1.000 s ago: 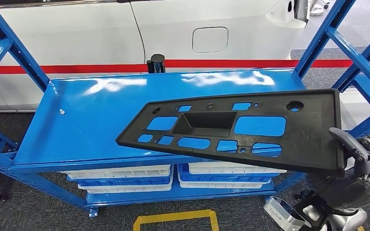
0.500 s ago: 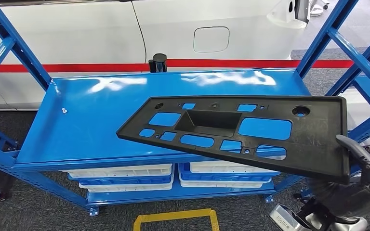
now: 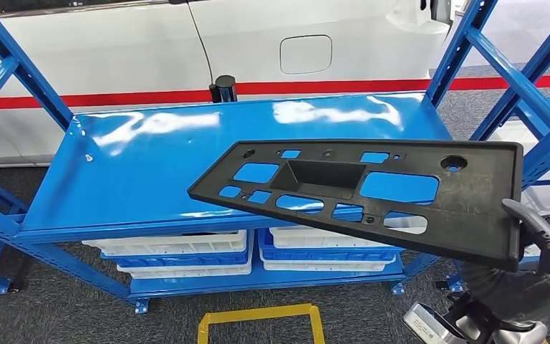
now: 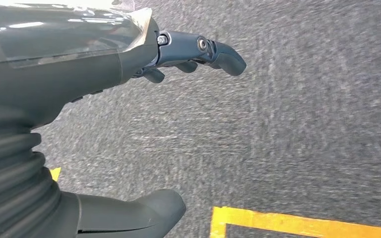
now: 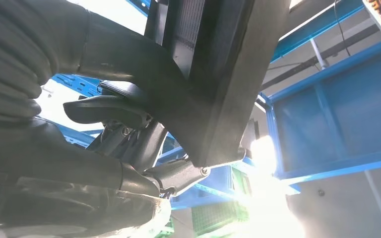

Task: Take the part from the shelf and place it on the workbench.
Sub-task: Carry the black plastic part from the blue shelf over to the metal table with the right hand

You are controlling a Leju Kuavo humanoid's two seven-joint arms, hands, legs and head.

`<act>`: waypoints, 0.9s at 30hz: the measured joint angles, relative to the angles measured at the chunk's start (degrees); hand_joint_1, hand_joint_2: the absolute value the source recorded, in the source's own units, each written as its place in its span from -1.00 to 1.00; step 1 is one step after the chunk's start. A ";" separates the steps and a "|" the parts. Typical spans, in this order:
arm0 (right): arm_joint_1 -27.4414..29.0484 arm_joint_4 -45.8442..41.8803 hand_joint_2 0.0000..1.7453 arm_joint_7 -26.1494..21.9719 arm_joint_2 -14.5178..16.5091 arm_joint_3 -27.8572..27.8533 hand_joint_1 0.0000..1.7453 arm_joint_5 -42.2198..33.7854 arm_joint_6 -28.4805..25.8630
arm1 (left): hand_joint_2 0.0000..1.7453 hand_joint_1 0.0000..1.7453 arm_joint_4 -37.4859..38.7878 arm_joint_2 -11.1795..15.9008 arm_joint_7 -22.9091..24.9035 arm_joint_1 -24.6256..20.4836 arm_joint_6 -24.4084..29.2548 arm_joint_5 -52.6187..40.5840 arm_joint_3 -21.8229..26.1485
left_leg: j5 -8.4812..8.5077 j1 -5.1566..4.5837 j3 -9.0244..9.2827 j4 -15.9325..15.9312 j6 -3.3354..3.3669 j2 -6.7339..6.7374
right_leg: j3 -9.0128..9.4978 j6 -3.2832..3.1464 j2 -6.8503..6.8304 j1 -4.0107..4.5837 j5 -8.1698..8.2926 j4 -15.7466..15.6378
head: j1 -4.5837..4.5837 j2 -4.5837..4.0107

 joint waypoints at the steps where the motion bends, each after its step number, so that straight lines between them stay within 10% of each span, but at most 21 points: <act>1: -0.03 0.10 1.00 0.00 -0.02 -0.02 1.00 -0.04 0.00 | 1.00 -1.00 0.01 0.01 -0.02 0.00 0.01 0.00 0.02 | 0.29 0.13 0.70 0.23 -0.10 0.05 | -0.45 0.12 -0.04 0.02 0.34 0.02 | 0.00 0.00; 5: -0.33 0.34 1.00 0.00 -0.14 -0.06 1.00 -0.10 0.00 | 1.00 -1.00 0.02 0.02 -0.07 -0.12 0.10 0.00 0.05 | 4.81 0.31 10.81 -13.59 0.25 0.11 | -1.25 1.18 -0.09 -0.02 1.43 0.03 | 0.02 0.00; 7: -0.57 0.38 1.00 0.00 -0.16 -0.03 1.00 -0.13 0.00 | 1.00 -1.00 0.02 0.02 -0.08 -0.21 0.14 0.00 0.08 | 5.10 -0.09 12.25 -16.34 0.84 -0.05 | -1.39 1.92 -0.16 0.11 2.02 0.00 | 0.04 0.00; 10: -0.92 0.48 1.00 0.00 -0.21 -0.01 1.00 -0.08 0.00 | 1.00 -1.00 0.03 0.08 -0.08 -0.23 0.21 0.06 0.15 | 6.21 -0.28 11.12 -16.58 2.27 0.11 | -2.15 2.99 -0.19 0.14 2.18 0.31 | 0.07 0.00; 16: -1.27 1.23 1.00 0.00 -0.29 0.02 1.00 0.09 0.00 | 1.00 -1.00 0.06 0.04 -0.08 -0.27 0.48 0.11 0.34 | 9.66 -0.54 7.18 -16.81 3.94 0.57 | -6.73 2.44 -0.07 0.34 -7.26 16.08 | 0.20 0.00; 21: -1.69 1.61 1.00 0.00 -0.33 0.10 1.00 0.31 0.00 | 1.00 -1.00 0.06 -0.09 -0.11 -0.28 0.52 0.10 0.67 | 12.15 -1.00 4.86 -16.69 3.22 0.43 | 5.71 2.72 -0.06 0.94 -3.82 -0.22 | 0.16 0.00; 25: -1.88 1.73 1.00 0.00 -0.27 0.17 1.00 0.75 0.00 | 1.00 -1.00 0.08 -0.09 -0.17 -0.21 0.66 0.08 0.91 | 12.98 -0.97 4.20 -16.43 1.95 0.39 | 5.86 1.23 -0.08 0.92 -3.10 -2.89 | 0.13 0.00; 27: -1.89 1.78 1.00 0.00 -0.13 0.25 1.00 0.96 0.00 | 1.00 -1.00 0.08 -0.02 -0.19 -0.16 0.68 0.03 1.00 | 9.20 -0.68 2.93 -13.26 1.23 0.22 | 4.79 0.17 -0.30 0.28 -1.88 -2.98 | 0.03 0.00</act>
